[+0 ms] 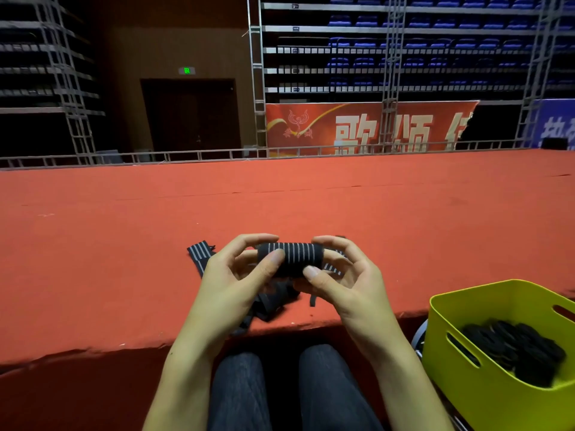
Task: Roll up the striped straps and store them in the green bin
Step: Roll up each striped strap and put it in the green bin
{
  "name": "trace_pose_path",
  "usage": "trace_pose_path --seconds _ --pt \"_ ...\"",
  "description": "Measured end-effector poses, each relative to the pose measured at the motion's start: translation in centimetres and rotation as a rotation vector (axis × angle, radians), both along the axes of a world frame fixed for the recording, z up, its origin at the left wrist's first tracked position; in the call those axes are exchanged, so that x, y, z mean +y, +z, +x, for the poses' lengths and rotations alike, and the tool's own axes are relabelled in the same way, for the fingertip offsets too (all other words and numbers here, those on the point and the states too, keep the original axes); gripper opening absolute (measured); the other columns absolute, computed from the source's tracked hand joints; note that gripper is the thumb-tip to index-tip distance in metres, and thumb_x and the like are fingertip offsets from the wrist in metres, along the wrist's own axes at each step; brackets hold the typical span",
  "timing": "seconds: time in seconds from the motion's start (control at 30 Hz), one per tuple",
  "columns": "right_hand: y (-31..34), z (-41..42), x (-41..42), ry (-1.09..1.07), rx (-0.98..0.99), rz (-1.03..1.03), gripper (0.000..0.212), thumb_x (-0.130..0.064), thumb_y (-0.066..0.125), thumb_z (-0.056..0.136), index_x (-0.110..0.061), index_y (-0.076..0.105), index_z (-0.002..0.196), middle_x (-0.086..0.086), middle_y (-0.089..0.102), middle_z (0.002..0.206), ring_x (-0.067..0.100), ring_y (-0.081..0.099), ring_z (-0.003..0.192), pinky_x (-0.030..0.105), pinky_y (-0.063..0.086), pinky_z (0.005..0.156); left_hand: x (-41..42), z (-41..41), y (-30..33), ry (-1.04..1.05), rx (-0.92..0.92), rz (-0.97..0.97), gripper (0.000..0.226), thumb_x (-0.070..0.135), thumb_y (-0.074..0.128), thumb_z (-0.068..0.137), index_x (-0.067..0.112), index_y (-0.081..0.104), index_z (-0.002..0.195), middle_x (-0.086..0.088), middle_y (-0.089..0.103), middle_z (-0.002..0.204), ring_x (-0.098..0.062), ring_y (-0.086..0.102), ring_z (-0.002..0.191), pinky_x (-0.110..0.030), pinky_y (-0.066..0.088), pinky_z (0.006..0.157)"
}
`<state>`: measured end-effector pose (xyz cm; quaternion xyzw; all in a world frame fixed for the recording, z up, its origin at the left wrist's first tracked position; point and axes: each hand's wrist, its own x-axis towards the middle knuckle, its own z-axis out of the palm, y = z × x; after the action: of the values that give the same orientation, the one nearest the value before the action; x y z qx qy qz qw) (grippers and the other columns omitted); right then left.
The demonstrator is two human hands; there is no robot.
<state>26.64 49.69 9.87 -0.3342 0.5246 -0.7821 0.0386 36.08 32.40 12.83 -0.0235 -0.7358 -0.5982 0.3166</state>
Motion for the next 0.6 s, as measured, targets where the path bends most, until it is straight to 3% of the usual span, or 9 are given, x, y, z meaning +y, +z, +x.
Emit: trace_pose_path --seconds 0.17,0.33,0.47,0.6 --pt "-1.2 -1.1 0.2 0.018 -0.088 -0.007 0.040 0.001 0.075 0.094 -0.015 0.067 0.129 0.010 0.079 0.117 0.036 0.078 0.105 0.050 0.064 0.094 0.0 -1.8 -1.5 -0.020 -0.010 0.002 0.026 0.017 0.078 0.097 0.024 0.075 0.122 -0.003 0.082 0.111 -0.017 0.078 0.108 -0.032 0.061 0.092" --pt "-1.3 -2.6 0.5 -0.009 -0.114 0.022 0.045 -0.015 0.077 0.091 -0.018 0.064 0.134 0.011 0.080 0.110 0.037 0.080 0.098 0.041 0.066 0.080 0.3 -3.8 -2.3 -0.047 -0.010 0.047 0.029 0.016 0.077 0.098 0.023 0.073 0.126 -0.005 0.081 0.117 -0.022 0.076 0.115 -0.048 0.059 0.103" --pt "-1.4 -4.5 1.2 -0.081 -0.032 0.145 0.047 -0.029 0.079 0.088 -0.030 0.064 0.133 0.011 0.079 0.110 0.036 0.079 0.096 0.050 0.066 0.083 0.5 -5.6 -2.1 -0.066 -0.022 0.036 0.030 0.016 0.077 0.098 0.025 0.072 0.126 -0.004 0.080 0.119 -0.021 0.075 0.116 -0.047 0.058 0.105" --pt "-1.5 -6.7 2.6 -0.171 0.038 0.195 0.040 -0.028 0.080 0.092 -0.030 0.066 0.129 0.009 0.079 0.108 0.038 0.077 0.092 0.053 0.064 0.084 1.3 -8.1 -2.1 -0.128 -0.048 0.013 0.031 0.014 0.076 0.098 0.026 0.072 0.126 -0.003 0.079 0.119 -0.021 0.075 0.115 -0.042 0.061 0.098"
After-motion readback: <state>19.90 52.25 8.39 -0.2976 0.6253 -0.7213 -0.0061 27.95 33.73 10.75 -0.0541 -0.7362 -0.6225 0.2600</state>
